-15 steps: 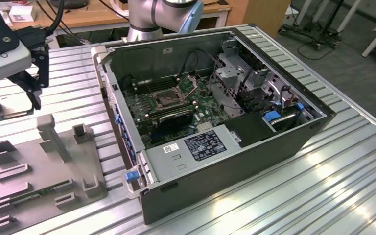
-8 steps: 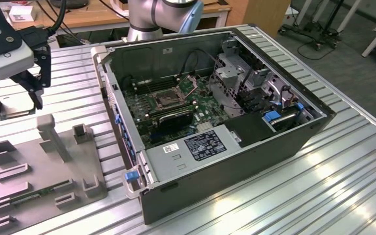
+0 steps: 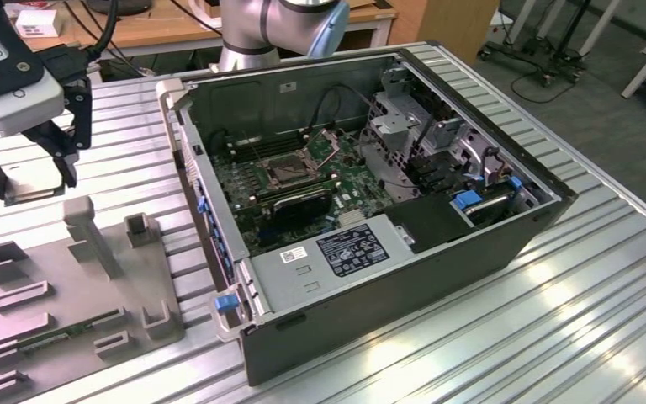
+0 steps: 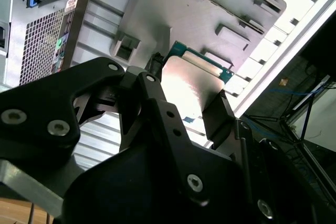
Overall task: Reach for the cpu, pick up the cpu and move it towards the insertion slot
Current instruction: 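Pick up the cpu and move it towards the insertion slot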
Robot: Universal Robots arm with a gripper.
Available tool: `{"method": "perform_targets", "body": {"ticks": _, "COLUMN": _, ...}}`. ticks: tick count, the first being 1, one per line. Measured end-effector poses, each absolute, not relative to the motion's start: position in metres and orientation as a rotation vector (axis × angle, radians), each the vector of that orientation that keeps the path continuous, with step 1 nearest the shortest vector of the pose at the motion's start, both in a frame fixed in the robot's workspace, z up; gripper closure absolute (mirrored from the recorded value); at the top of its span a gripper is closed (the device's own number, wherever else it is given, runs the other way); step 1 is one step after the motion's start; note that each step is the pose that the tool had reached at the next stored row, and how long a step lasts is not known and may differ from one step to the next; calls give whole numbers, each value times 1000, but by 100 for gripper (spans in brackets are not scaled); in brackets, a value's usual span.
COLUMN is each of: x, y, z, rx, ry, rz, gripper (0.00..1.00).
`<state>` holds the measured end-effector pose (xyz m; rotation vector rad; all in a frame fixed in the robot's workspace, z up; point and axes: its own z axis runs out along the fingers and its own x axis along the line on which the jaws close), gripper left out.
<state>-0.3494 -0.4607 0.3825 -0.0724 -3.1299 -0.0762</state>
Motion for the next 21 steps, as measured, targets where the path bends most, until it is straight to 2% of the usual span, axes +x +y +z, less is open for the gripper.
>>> {"method": "perform_targets", "body": {"ticks": 21, "x": -329, "y": -461, "z": 382, "rx": -73, "ry": -3130, "rz": -76, "gripper": 45}}
